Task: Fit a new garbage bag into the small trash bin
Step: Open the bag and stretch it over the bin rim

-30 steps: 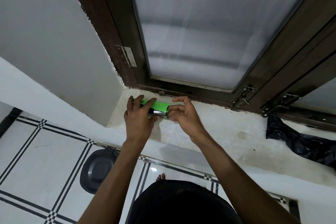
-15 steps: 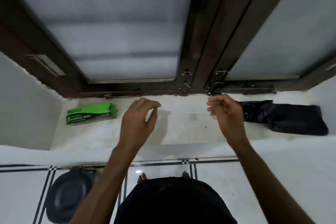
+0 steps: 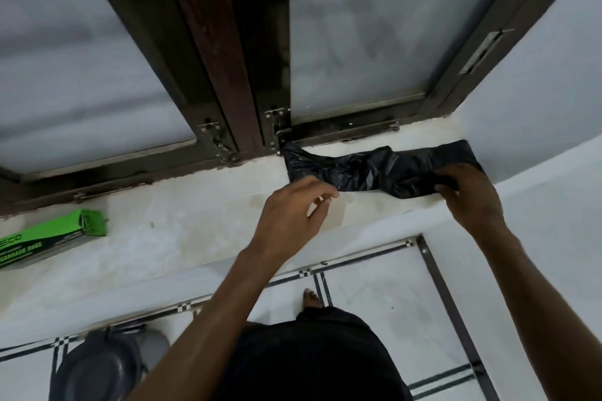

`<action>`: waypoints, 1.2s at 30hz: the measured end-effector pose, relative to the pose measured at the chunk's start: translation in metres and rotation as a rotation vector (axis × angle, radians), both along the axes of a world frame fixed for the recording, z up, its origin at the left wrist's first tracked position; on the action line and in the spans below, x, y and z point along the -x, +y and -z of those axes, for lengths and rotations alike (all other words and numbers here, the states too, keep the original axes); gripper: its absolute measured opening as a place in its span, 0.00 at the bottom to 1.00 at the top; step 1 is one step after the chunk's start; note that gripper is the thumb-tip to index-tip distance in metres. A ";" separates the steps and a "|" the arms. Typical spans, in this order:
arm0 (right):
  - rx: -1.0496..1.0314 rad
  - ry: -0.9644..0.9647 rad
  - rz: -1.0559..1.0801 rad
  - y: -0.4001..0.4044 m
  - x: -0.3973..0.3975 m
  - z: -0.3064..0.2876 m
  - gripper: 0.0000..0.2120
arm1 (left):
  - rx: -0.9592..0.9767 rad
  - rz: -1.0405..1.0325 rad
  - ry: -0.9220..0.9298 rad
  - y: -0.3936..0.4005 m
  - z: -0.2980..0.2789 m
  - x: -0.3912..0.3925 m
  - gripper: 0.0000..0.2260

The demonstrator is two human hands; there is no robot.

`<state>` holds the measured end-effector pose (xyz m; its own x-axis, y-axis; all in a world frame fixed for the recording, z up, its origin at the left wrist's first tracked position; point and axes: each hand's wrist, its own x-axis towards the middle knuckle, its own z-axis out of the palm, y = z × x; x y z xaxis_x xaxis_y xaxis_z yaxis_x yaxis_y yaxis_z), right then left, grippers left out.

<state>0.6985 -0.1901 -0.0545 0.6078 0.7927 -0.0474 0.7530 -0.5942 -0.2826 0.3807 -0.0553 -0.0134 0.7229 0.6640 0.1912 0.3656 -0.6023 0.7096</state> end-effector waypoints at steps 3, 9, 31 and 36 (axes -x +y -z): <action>-0.031 -0.030 0.019 -0.002 0.004 -0.012 0.03 | 0.039 0.007 0.025 -0.017 -0.002 -0.008 0.07; -0.286 0.448 0.227 -0.020 0.079 -0.021 0.07 | 0.287 0.088 0.043 -0.052 0.002 0.000 0.08; -0.519 1.494 0.115 -0.157 0.430 -0.036 0.18 | 0.654 -0.136 -0.067 -0.199 0.023 0.258 0.04; -0.474 1.238 0.089 -0.194 0.475 -0.035 0.18 | 0.814 -0.133 -0.170 -0.238 0.011 0.306 0.06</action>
<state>0.2231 -0.3836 -0.0195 0.4142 0.8460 -0.3357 -0.1862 -0.2822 -0.9411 0.0744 -0.2928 -0.0244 0.6338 0.7193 -0.2846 0.2457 0.1617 0.9558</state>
